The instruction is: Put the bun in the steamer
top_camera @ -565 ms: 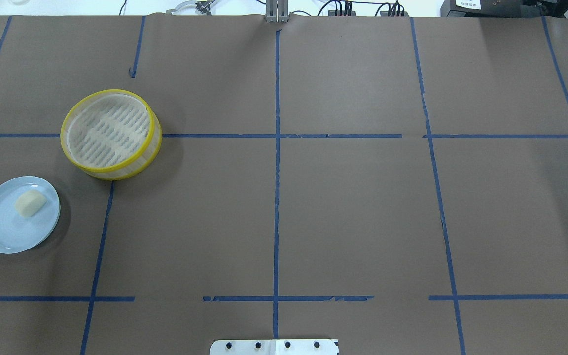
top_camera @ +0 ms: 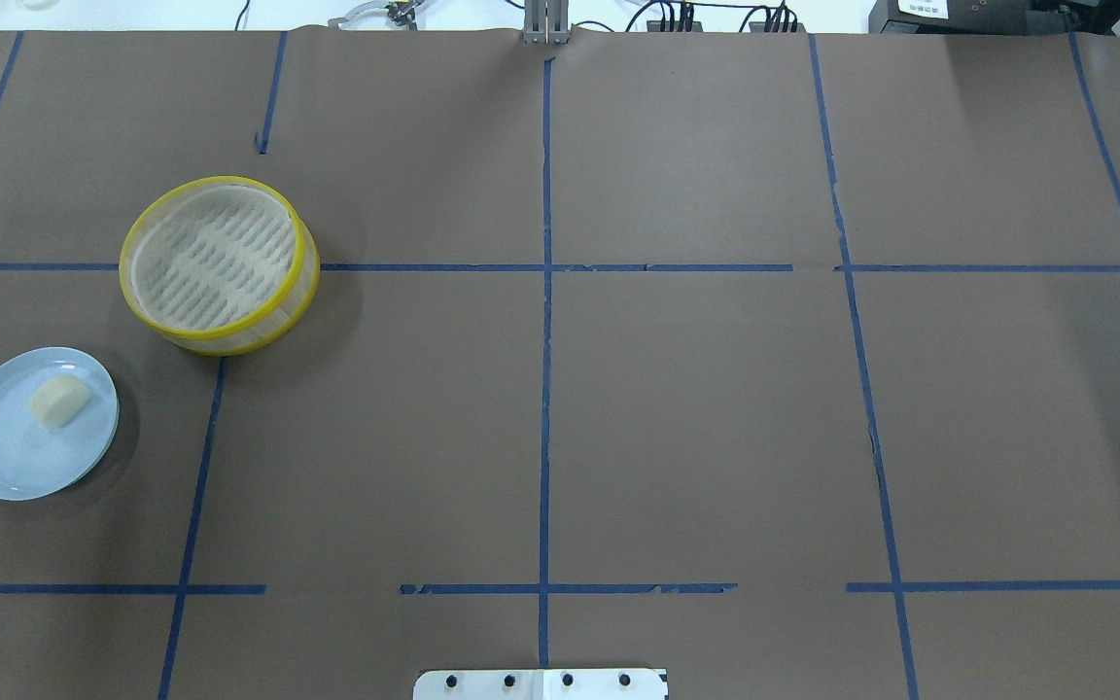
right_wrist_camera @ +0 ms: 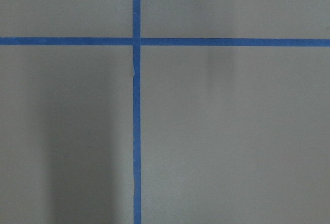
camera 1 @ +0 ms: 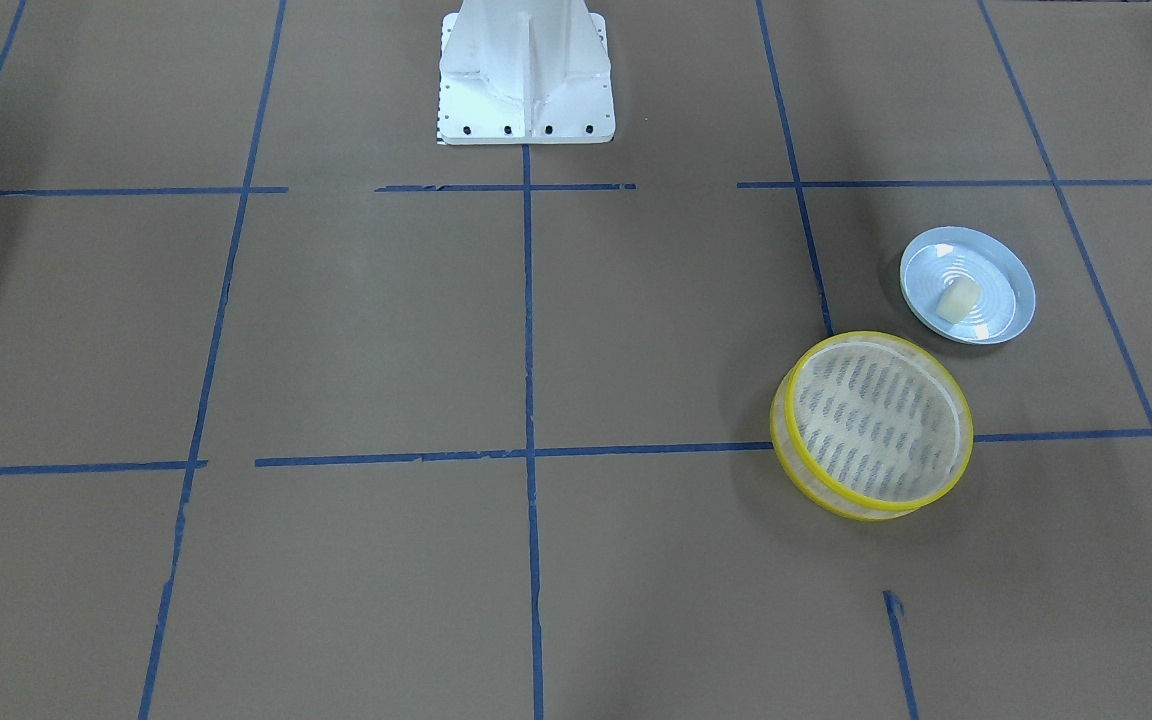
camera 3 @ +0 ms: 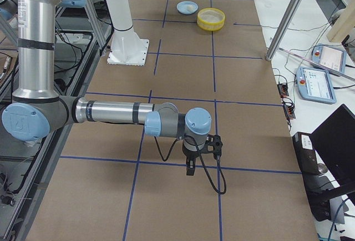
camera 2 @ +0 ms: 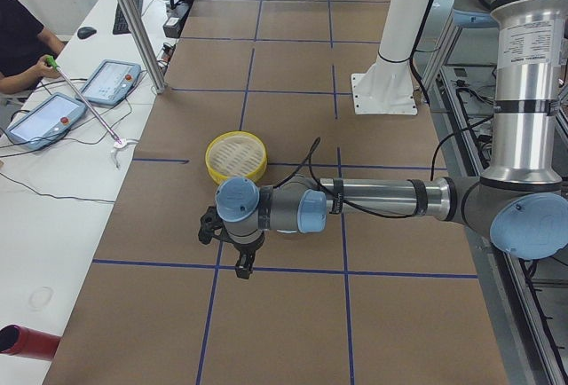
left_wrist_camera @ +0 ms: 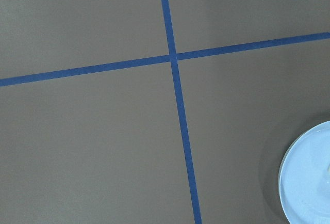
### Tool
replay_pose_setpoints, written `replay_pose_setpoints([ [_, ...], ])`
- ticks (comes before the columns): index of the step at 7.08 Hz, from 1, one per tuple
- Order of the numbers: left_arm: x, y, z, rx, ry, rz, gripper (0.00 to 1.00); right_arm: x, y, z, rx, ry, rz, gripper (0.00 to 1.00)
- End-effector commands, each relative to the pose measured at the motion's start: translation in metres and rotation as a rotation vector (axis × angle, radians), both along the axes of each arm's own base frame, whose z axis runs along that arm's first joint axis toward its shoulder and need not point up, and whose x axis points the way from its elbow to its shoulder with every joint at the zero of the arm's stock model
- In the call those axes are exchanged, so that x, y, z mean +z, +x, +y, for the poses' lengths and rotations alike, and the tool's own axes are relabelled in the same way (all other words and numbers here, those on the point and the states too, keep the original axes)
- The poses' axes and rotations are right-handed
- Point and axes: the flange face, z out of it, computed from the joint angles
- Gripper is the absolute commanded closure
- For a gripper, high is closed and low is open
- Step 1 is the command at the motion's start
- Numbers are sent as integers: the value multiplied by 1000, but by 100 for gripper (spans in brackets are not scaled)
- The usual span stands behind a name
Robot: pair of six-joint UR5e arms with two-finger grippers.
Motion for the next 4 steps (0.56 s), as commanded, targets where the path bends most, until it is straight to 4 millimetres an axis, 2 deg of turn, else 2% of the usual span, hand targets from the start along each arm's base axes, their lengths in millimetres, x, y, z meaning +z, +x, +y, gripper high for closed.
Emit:
replay_pose_setpoints([
  [1, -59, -6, -7, -121, 28, -90, 0, 0, 0, 0, -1, 0, 0, 0],
  [2, -87, 0, -2, -127, 71, -95, 0, 0, 0, 0, 1, 0, 0, 0],
  [3, -96, 21, -4, -96, 81, -88, 0, 0, 0, 0, -1, 0, 0, 0],
  [4, -113, 31, -4, -131, 61, -74, 0, 0, 0, 0, -2, 1, 0, 0],
])
